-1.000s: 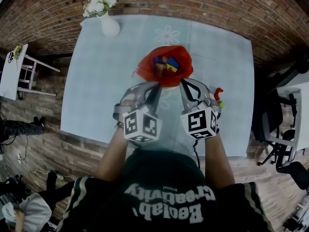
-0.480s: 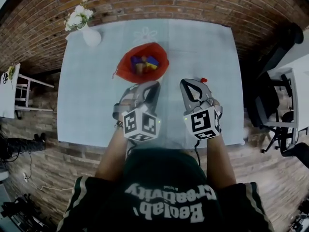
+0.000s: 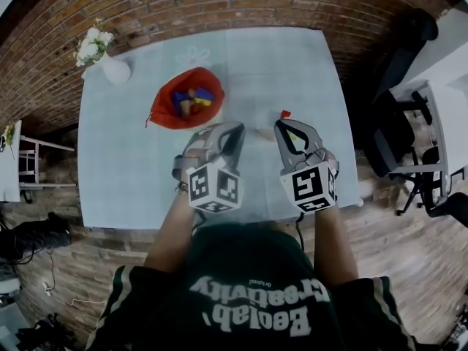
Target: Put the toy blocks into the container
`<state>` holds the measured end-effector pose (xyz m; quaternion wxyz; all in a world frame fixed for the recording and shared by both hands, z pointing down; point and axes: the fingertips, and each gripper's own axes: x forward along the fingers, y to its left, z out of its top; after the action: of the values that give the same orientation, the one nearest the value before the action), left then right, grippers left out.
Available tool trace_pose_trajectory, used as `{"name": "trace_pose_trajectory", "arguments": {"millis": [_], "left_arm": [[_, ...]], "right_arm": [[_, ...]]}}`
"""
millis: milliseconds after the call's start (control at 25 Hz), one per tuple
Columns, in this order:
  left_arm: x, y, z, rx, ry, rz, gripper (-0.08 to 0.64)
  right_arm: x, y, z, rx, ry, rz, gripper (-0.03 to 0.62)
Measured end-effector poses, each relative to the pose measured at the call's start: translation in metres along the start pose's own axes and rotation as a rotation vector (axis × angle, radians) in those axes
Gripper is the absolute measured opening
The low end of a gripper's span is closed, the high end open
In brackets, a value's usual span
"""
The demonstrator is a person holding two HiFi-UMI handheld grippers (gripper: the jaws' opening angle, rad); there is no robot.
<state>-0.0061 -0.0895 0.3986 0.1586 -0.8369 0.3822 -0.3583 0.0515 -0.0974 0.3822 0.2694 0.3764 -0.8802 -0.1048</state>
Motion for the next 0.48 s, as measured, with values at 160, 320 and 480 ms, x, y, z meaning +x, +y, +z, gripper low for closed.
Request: {"name": "trace_pose_trajectory", "arguments": {"millis": [160, 320, 480], "left_arm": [[0.011, -0.012, 0.012, 0.017, -0.008, -0.021, 0.005], [0.02, -0.019, 0.021, 0.03, -0.012, -0.037, 0.005], [0.027, -0.021, 0.022, 0.026, -0.008, -0.047, 0.005]], "right_arm": [[-0.012, -0.011, -0.011, 0.009, 0.008, -0.015, 0.006], [-0.015, -0.016, -0.019, 0.014, 0.015, -0.011, 0.006], [-0.009, -0.012, -0.025, 0.017, 0.021, 0.028, 0.006]]}}
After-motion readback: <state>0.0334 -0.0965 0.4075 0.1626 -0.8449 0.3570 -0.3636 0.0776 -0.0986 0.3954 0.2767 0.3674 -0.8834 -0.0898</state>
